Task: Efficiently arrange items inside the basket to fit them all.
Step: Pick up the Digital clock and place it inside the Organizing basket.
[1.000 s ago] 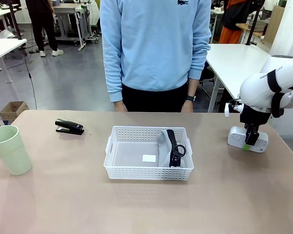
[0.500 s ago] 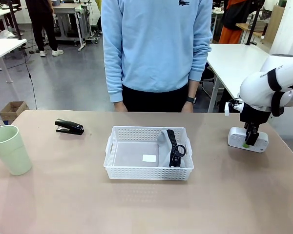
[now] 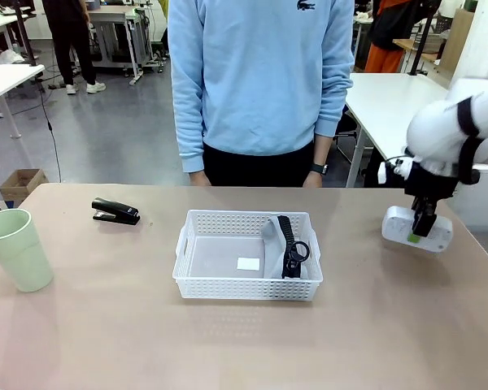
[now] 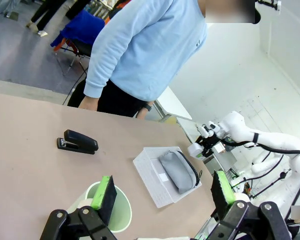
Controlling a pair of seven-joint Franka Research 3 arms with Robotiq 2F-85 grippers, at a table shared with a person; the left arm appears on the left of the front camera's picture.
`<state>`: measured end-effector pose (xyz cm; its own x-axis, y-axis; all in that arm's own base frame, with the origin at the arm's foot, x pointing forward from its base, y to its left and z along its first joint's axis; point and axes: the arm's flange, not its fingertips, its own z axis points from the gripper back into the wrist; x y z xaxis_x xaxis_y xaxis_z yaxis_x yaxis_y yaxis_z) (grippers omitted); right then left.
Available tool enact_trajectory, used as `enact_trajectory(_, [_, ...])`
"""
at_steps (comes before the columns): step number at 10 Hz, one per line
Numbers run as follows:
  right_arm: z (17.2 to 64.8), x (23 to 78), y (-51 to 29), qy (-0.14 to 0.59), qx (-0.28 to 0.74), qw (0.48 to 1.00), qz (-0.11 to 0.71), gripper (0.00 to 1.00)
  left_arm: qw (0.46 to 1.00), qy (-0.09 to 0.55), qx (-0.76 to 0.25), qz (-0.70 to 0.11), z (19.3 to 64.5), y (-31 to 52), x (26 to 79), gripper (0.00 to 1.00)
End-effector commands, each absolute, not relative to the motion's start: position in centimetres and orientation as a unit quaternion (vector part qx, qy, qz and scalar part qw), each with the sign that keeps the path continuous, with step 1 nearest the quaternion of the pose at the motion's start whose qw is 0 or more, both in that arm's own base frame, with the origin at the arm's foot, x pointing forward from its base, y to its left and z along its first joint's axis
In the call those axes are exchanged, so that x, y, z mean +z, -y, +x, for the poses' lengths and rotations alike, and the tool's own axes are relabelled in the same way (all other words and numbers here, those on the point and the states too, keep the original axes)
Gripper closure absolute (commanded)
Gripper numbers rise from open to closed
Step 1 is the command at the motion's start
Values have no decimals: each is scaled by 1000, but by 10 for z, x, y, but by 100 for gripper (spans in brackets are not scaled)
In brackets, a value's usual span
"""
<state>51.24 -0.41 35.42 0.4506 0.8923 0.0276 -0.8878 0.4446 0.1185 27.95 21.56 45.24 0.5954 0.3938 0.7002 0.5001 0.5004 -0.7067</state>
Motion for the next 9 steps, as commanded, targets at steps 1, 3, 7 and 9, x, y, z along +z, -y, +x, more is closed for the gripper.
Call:
enact_trajectory(1, [468, 431, -3, -45, 399, 909, 111, 100, 734, 460, -41, -499, 281, -215, 453, 0])
enact_trajectory(3, [429, 461, -18, -50, 337, 936, 94, 100, 734, 460, -41, -499, 281, -215, 453, 0])
enact_trajectory(7, [409, 475, -16, -56, 319, 942, 89, 97, 734, 460, -41, -499, 281, -215, 453, 0])
enact_trajectory(9, [409, 475, -16, -56, 319, 942, 89, 97, 734, 460, -41, -499, 281, -215, 453, 0])
